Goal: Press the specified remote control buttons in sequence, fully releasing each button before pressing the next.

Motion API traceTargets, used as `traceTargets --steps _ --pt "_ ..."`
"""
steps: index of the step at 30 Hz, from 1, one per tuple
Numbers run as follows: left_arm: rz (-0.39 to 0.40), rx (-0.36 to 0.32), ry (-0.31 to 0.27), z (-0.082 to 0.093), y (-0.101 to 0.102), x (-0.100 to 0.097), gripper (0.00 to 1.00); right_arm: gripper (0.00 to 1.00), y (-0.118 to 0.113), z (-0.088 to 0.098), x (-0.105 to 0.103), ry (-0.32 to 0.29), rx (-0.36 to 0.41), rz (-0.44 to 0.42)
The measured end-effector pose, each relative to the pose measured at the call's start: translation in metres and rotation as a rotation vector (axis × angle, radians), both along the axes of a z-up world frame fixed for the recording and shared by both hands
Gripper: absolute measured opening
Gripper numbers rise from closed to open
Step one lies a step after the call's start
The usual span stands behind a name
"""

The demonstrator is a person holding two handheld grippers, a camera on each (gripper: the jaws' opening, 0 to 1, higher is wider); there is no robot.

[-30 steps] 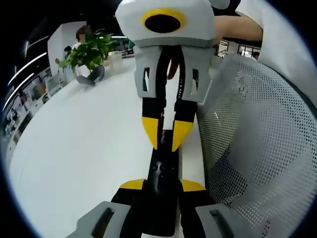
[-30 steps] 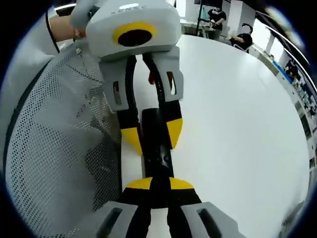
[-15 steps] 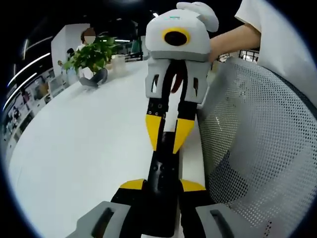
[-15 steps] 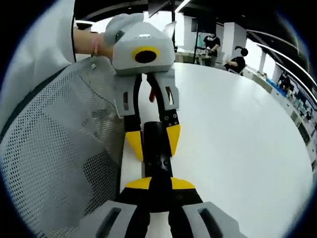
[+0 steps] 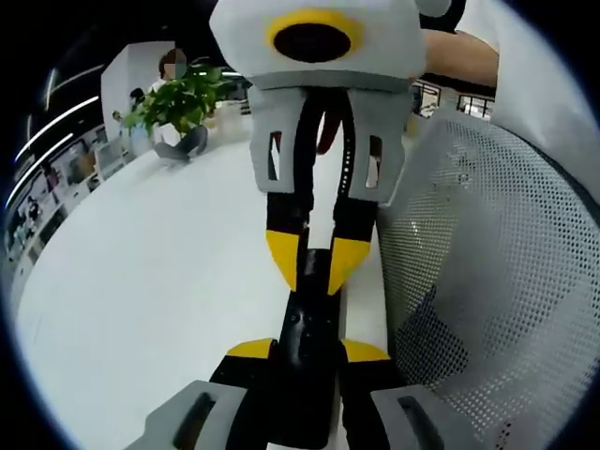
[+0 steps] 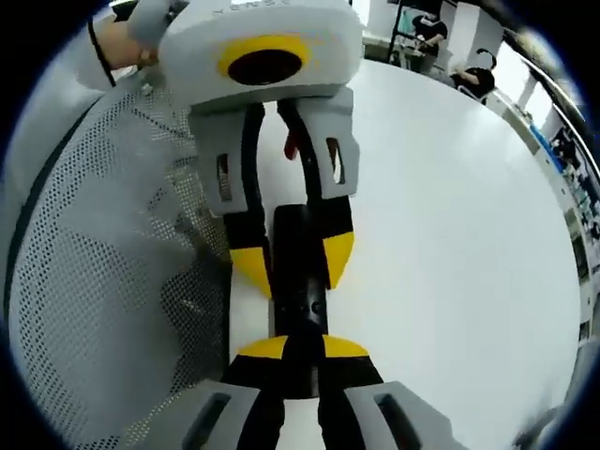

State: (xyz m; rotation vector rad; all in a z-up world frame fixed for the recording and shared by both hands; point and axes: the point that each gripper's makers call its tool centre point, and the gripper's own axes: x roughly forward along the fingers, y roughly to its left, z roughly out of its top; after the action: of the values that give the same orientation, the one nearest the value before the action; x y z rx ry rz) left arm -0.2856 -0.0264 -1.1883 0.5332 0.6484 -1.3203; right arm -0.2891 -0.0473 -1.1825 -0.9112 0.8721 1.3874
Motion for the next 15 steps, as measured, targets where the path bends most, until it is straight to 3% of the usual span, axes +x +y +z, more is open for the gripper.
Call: traceTargets --steps 2,4,8,12,15 --pt "-0.002 0.006 -0.001 0.0 -0.0001 -0.0005 0.25 0.08 -0.0002 0.0003 0.0 -0.04 0.024 -0.005" --pt "-0.002 0.014 -0.002 -0.0005 -0.0004 -0.0002 0.25 0.08 -0.0008 0.0002 0.0 -0.043 0.035 -0.044" --pt "0.002 0.017 -0.003 -0.0008 0.0 0.0001 0.25 0.08 -0.0008 0.0 0.0007 -0.045 0.101 -0.041" --pt "0.008 0.007 -0.002 -0.0006 0.001 0.0001 0.25 0.06 0.0015 0.0012 -0.0031 -0.068 0.205 0.082" --pt "0.007 0.008 -0.002 -0.0006 0.0007 0.0 0.26 0.05 0.0016 0.0015 -0.004 -0.068 0.169 0.15"
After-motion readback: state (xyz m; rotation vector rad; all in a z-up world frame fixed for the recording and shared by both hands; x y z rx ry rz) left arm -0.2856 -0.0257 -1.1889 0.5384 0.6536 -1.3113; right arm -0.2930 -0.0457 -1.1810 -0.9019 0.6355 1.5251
